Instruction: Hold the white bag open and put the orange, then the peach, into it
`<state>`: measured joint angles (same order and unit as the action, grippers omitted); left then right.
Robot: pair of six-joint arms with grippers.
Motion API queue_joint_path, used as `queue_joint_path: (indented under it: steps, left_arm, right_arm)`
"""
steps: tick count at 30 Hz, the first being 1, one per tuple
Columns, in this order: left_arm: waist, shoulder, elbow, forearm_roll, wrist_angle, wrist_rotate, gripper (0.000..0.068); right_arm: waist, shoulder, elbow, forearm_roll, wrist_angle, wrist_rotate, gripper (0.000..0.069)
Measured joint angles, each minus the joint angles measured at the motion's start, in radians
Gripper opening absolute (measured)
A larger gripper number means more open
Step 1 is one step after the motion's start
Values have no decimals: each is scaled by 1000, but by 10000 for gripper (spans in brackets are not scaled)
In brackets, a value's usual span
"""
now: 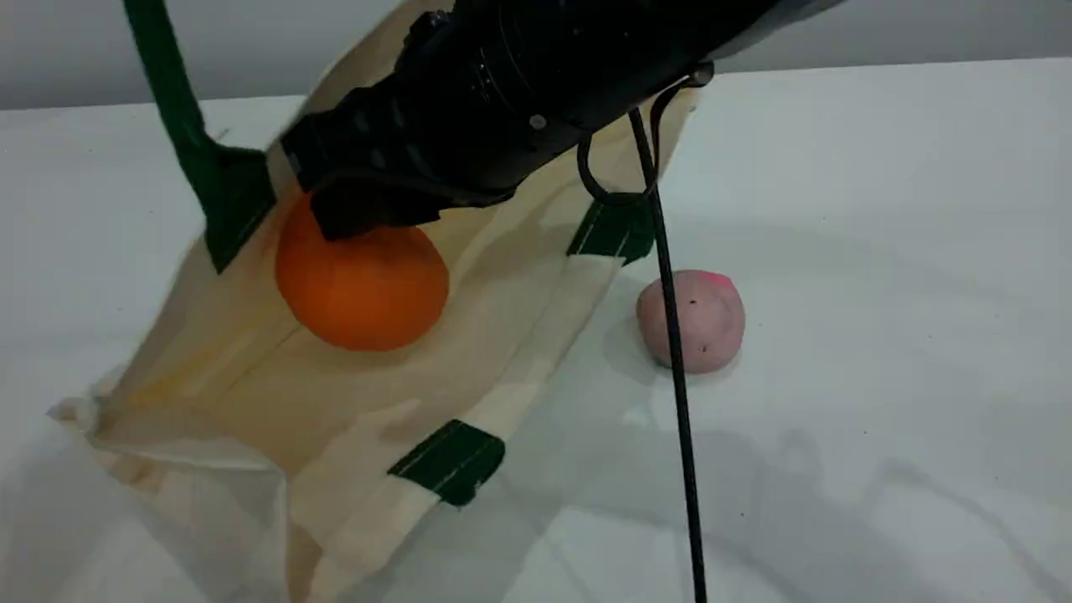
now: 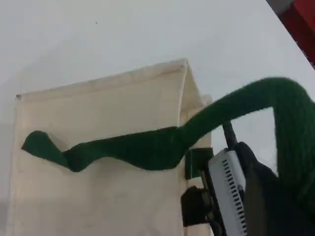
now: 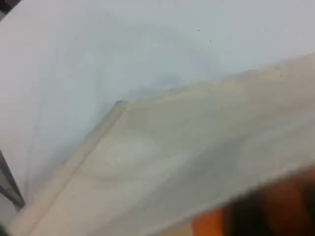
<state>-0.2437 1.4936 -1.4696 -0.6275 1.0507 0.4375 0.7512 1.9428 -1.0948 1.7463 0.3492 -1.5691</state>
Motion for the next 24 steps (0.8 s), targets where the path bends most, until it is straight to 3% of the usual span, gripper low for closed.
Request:
queue_joint_path:
  steps: [5,8,14,24]
  left_arm:
    - [0,0,0,1,10,0,64]
    - [0,0,0,1,-1,0,64]
    - [0,0,0,17,3,0,64]
    - [0,-1,0,51,-1,0,64]
  right_arm:
    - [0,-14,0,0,0,-2,510]
    - [-4,-50,4,0,-8,-1,570]
    - [-50,-176,99,-131,-123,109,586]
    - [-251,-354,377,-162,-255,145,587]
